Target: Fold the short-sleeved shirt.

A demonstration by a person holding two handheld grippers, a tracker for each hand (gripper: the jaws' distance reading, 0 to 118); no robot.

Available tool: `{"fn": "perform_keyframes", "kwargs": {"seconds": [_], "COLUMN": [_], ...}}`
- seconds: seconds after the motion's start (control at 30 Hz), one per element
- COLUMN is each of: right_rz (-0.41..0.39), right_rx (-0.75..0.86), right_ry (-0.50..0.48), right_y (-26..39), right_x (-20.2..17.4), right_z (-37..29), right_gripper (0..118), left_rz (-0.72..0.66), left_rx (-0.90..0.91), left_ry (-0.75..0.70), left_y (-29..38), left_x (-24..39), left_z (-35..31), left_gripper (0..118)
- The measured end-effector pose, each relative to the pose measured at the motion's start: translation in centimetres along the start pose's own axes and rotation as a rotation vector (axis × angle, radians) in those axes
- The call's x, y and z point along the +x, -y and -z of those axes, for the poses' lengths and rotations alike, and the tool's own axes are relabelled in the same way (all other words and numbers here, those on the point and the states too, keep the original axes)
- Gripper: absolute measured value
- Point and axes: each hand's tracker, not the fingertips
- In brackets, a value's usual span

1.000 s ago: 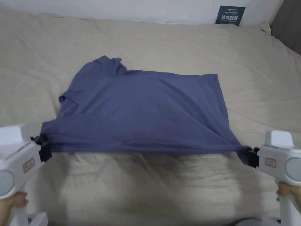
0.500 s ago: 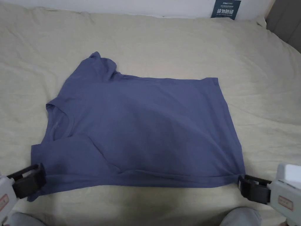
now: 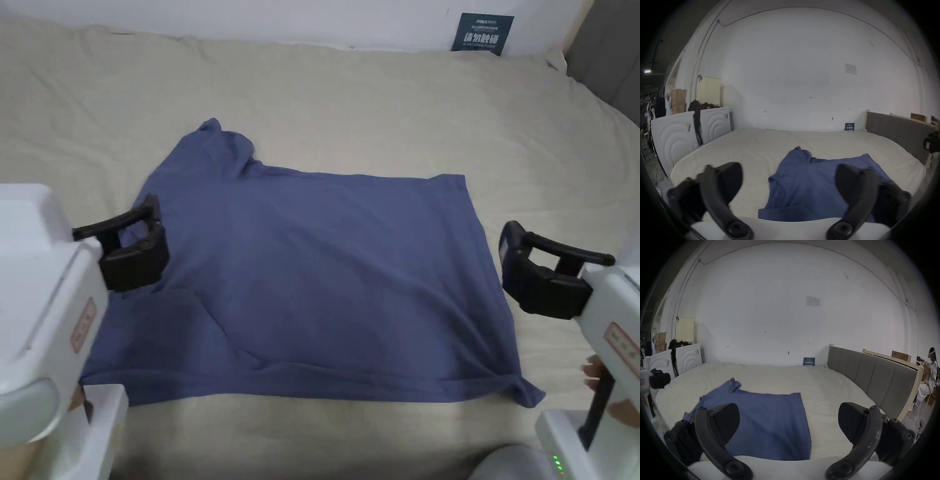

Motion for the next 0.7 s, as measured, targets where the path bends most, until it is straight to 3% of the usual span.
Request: {"fn": "perform_keyframes", "kwargs": {"seconds": [0.03,0.07,0.1,0.17,0.2,0.37,0.53,0.57,0.6,0.67,0.7], "right_rz": [0.01,0.019,0.029,0.024,0.015,0.07,0.064,0.059,0.055,0.048,0.044], "right_rx": [-0.009,-0.009,-0.001,-0.004,-0.005,-0.023,-0.034,-0.037,-0.04,-0.047,-0.051], "right_ry": [-0.005,-0.01,-0.018,-0.016,-0.004,-0.042,-0.042,-0.044,-0.047,-0.055,-0.055], "right_y": [0.1,0.1,0.3,0.7,0.9,1.6,1.5,1.5,1.5,1.5,1.6], "right_x": [-0.5,-0.8,-1.2,-1.3,-1.5,-1.1,-1.4,-1.4,-1.3,-1.4,-1.4], "right_z": [0.2,0.3,0.2,0.5,0.7,1.1,1.0,1.0,1.0,1.0,1.0], "right_gripper": [112,93,71,12,3,1,1,1,1,1,1], "left_rz": [-0.007,-0.014,-0.024,-0.03,-0.025,0.014,-0.022,-0.049,-0.066,-0.094,-0.1], "left_rx": [0.001,-0.002,-0.012,-0.022,-0.02,-0.057,-0.132,-0.171,-0.212,-0.347,-0.385], "left_ry": [0.008,0.016,0.023,0.031,0.036,0.053,0.05,0.048,0.035,0.017,0.01], "left_y": [0.1,0.1,0.1,0.3,0.6,0.5,0.3,0.4,0.8,1.4,1.8], "left_x": [0.5,0.8,1.1,1.6,1.5,1.9,0.6,0.0,-1.1,-2.8,-3.5], "left_z": [-0.1,-0.1,-0.1,-0.1,0.1,0.1,1.0,1.4,2.3,3.8,4.2], "left_gripper": [78,47,26,1,0,0,0,8,28,103,118]}}
